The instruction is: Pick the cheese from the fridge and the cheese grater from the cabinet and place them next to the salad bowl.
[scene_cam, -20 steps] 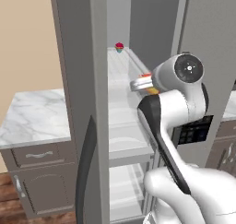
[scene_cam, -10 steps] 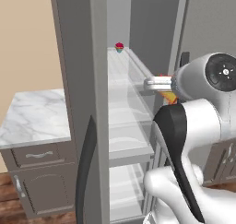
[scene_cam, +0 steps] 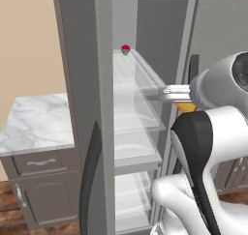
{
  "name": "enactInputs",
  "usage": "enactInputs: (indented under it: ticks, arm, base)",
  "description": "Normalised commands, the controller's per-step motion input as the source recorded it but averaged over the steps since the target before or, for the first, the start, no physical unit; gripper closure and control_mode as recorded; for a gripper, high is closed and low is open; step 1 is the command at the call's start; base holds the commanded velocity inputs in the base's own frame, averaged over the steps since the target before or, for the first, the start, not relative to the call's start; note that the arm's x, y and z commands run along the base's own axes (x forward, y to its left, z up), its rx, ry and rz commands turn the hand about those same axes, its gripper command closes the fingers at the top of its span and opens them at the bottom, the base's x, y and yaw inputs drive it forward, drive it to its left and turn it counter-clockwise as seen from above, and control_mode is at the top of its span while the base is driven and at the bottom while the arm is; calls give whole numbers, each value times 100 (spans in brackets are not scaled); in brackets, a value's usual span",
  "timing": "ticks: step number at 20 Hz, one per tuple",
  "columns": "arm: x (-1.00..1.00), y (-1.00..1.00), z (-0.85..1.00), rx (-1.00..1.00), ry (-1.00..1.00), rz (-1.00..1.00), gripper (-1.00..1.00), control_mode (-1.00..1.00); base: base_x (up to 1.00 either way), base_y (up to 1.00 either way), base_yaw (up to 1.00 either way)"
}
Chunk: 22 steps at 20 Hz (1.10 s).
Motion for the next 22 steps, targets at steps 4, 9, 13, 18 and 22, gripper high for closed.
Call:
enactInputs:
  ticks: [4, 9, 13, 18, 22]
  arm:
    - [-23, 0, -48, 0, 3, 4, 100, -100]
    - [-4, -7, -53, 0, 0, 4, 100, -100]
    - [0, -1, 0, 0, 0, 7, 100, -100]
    - [-2, -9, 0, 0, 1, 2, 100, -100]
    - [-23, -1, 2, 0, 0, 1, 100, 100]
  base:
    - [0, 0, 0]
    - [0, 0, 0]
    - [0, 0, 0]
    - [0, 0, 0]
    - [-75, -6, 4]
